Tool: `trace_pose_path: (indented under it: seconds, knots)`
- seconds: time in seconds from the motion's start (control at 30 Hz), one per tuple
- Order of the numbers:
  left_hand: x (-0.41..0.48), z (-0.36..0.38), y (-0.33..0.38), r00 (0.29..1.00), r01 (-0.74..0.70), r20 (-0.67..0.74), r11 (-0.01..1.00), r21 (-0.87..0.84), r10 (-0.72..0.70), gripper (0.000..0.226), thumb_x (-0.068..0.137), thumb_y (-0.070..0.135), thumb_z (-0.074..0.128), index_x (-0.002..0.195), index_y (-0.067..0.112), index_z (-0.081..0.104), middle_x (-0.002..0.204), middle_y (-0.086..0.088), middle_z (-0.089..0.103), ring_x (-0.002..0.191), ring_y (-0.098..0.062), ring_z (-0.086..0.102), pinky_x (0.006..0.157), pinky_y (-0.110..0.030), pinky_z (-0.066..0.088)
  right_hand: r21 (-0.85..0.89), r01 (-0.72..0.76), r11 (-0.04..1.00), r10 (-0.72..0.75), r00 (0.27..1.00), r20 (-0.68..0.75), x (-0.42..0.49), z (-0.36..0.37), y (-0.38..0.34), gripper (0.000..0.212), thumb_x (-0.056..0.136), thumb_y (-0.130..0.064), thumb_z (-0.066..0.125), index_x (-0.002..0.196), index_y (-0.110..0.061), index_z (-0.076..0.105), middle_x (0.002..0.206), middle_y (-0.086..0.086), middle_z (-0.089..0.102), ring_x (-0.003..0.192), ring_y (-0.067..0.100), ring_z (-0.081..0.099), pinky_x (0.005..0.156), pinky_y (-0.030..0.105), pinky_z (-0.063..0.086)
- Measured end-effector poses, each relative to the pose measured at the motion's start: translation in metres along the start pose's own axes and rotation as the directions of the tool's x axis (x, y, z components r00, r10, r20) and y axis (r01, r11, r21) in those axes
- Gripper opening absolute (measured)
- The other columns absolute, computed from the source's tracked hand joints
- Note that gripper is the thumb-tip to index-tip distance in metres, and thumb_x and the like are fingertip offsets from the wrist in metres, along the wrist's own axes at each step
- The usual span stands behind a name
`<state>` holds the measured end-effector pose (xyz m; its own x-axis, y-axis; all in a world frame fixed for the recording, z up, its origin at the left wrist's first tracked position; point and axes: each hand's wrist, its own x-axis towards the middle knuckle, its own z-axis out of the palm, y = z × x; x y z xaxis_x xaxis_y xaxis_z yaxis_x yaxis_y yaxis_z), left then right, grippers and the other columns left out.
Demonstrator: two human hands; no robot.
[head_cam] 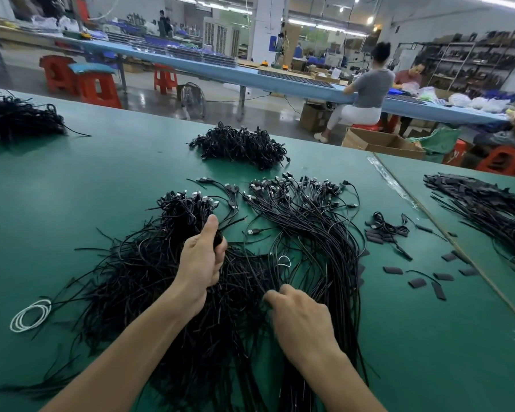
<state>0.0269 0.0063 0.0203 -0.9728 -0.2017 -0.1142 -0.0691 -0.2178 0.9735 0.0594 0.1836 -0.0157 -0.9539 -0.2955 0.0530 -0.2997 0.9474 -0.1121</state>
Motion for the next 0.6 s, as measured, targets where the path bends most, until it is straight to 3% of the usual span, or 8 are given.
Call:
trace_pose_path:
  seconds: [0.1, 0.3, 0.4, 0.5, 0.6]
  knots:
    - [-0.0007, -0.0001, 0.0002, 1.0, 0.007, -0.008, 1.0, 0.012, -0.007, 0.067, 0.102, 0.052, 0.039, 0.04, 0.025, 0.04, 0.044, 0.008, 0.031, 0.038, -0.009, 0.02, 0.037, -0.023, 0.016, -0.034, 0.027, 0.999, -0.025, 0.998, 0.059, 0.0037, 0.005, -0.0015, 0.05, 0.09, 0.002, 0.058, 0.129, -0.03, 0.054, 0.114, -0.001, 0.044, 0.101, 0.019, 0.051, 0.065, 0.03, 0.039]
    - [-0.003, -0.0006, -0.0039, 0.999, 0.043, 0.015, 0.999, 0.008, -0.044, 0.066, 0.102, 0.05, 0.041, 0.042, 0.025, 0.04, 0.045, 0.007, 0.029, 0.039, -0.009, 0.02, 0.036, -0.021, 0.015, -0.061, 0.136, 0.989, -0.133, 0.99, 0.051, 0.007, 0.0075, 0.0033, 0.036, 0.09, 0.001, 0.061, 0.117, -0.022, 0.064, 0.101, -0.005, 0.038, 0.092, 0.016, 0.048, 0.061, 0.029, 0.035]
    - [-0.0022, 0.0012, -0.006, 0.998, 0.062, 0.009, 0.998, -0.011, -0.062, 0.066, 0.103, 0.049, 0.04, 0.042, 0.025, 0.038, 0.045, 0.007, 0.027, 0.039, -0.01, 0.018, 0.036, -0.02, 0.015, -0.105, 0.191, 0.976, -0.184, 0.98, 0.07, 0.0082, 0.0052, 0.0053, 0.027, 0.088, 0.003, 0.062, 0.107, -0.016, 0.065, 0.097, -0.004, 0.033, 0.085, 0.016, 0.037, 0.061, 0.03, 0.034]
    - [0.0011, 0.0008, -0.0056, 0.996, 0.085, 0.02, 0.996, -0.035, -0.084, 0.066, 0.105, 0.045, 0.036, 0.042, 0.026, 0.036, 0.046, 0.007, 0.025, 0.039, -0.011, 0.016, 0.035, -0.019, 0.015, -0.127, 0.245, 0.961, -0.231, 0.966, 0.114, 0.0069, 0.0042, 0.0071, 0.026, 0.086, 0.006, 0.061, 0.103, -0.013, 0.063, 0.104, 0.0, 0.04, 0.087, 0.017, 0.033, 0.062, 0.031, 0.034]
    - [0.0043, 0.0011, -0.0055, 0.994, 0.111, 0.025, 0.993, -0.029, -0.11, 0.067, 0.105, 0.043, 0.036, 0.041, 0.025, 0.038, 0.045, 0.007, 0.026, 0.038, -0.011, 0.017, 0.033, -0.019, 0.016, -0.144, 0.272, 0.952, -0.256, 0.959, 0.118, 0.0068, 0.0025, 0.0077, 0.029, 0.085, 0.004, 0.061, 0.107, -0.015, 0.06, 0.112, 0.002, 0.042, 0.095, 0.021, 0.043, 0.062, 0.033, 0.034]
